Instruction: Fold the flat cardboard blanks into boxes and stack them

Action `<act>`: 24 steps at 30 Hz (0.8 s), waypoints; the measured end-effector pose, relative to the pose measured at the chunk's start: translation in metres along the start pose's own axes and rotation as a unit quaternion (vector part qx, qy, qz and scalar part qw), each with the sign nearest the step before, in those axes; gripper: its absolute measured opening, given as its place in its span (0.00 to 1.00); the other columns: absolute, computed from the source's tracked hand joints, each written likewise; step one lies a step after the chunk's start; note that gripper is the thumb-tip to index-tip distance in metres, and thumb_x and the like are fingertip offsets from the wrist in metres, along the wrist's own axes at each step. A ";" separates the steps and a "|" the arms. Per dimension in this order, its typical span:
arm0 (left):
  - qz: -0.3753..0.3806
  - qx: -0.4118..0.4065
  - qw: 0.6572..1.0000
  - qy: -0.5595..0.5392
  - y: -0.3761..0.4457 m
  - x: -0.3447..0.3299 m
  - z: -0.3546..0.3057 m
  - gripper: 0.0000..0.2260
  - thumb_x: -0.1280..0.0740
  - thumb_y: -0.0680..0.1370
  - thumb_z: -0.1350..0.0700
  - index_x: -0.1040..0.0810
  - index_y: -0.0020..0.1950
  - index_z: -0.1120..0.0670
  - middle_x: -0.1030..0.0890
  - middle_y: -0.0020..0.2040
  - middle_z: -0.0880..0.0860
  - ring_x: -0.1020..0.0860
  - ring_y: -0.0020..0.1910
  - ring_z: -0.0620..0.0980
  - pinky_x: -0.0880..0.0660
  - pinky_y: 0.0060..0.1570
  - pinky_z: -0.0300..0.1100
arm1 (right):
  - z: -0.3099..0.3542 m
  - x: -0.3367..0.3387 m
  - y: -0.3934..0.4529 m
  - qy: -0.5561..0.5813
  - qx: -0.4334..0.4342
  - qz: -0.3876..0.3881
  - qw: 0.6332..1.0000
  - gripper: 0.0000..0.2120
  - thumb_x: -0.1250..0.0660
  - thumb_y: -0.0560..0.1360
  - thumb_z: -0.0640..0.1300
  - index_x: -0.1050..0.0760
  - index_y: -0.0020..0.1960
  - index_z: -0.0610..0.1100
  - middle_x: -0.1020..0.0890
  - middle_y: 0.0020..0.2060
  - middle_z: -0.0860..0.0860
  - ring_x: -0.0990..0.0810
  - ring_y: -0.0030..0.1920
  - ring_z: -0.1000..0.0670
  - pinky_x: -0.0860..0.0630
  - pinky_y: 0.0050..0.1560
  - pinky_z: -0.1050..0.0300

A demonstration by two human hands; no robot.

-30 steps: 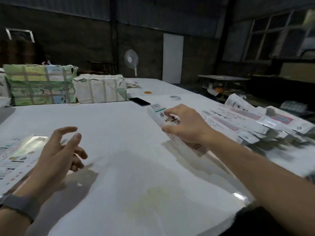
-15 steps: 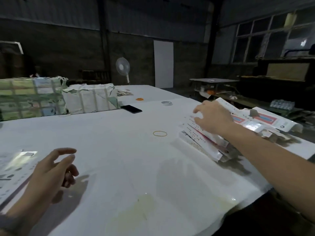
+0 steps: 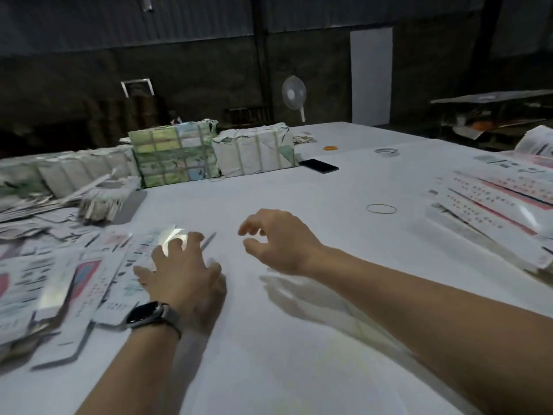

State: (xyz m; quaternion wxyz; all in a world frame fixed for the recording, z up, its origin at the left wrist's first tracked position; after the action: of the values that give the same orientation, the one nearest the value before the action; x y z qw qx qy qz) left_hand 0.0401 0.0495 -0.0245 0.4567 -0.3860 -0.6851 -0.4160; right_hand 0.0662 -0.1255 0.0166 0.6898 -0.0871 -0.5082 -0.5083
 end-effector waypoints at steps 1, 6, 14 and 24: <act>0.023 0.017 1.000 0.004 0.001 -0.003 0.007 0.25 0.37 0.77 0.43 0.37 0.73 0.43 0.32 0.73 0.53 0.36 0.72 0.61 0.41 0.68 0.63 | -0.001 -0.010 0.001 0.009 0.001 0.001 1.000 0.10 0.34 0.77 0.48 0.20 0.56 0.51 0.20 0.49 0.54 0.25 0.50 0.53 0.26 0.55 0.53; 0.027 0.003 0.999 0.021 0.011 0.000 0.021 0.24 0.39 0.79 0.48 0.38 0.75 0.45 0.27 0.68 0.55 0.28 0.65 0.62 0.31 0.61 0.55 | -0.026 -0.041 -0.006 0.051 -0.012 0.030 0.998 0.08 0.35 0.77 0.44 0.20 0.53 0.51 0.23 0.44 0.59 0.25 0.47 0.56 0.26 0.55 0.55; -0.075 -0.068 0.995 0.004 0.010 0.022 0.002 0.22 0.36 0.78 0.60 0.32 0.72 0.49 0.20 0.55 0.55 0.24 0.57 0.61 0.30 0.48 0.51 | -0.045 -0.038 -0.002 0.214 -0.055 -0.021 0.975 0.10 0.33 0.76 0.41 0.21 0.46 0.56 0.21 0.35 0.63 0.23 0.35 0.61 0.29 0.38 0.72; -0.215 -0.197 0.871 -0.396 -0.034 0.050 -0.055 0.21 0.35 0.81 0.64 0.31 0.74 0.54 0.19 0.56 0.48 0.20 0.48 0.36 0.25 0.44 0.26 | -0.054 -0.030 0.001 0.389 -0.110 -0.107 0.908 0.10 0.37 0.81 0.56 0.29 0.61 0.59 0.17 0.41 0.53 0.21 0.40 0.55 0.29 0.43 0.59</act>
State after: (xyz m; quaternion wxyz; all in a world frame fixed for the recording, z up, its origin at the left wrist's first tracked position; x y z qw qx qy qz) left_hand 0.0121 -0.0061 0.0285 -0.0393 -0.4434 -0.7788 -0.4420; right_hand 0.1008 -0.1411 -0.0317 0.7603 0.0969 -0.1467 -0.6253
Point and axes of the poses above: each hand's wrist, its own y-axis towards the middle knuckle, its own x-axis out of the back of the hand, z = x × y, the point moved 6 cm from there along y, towards the middle knuckle
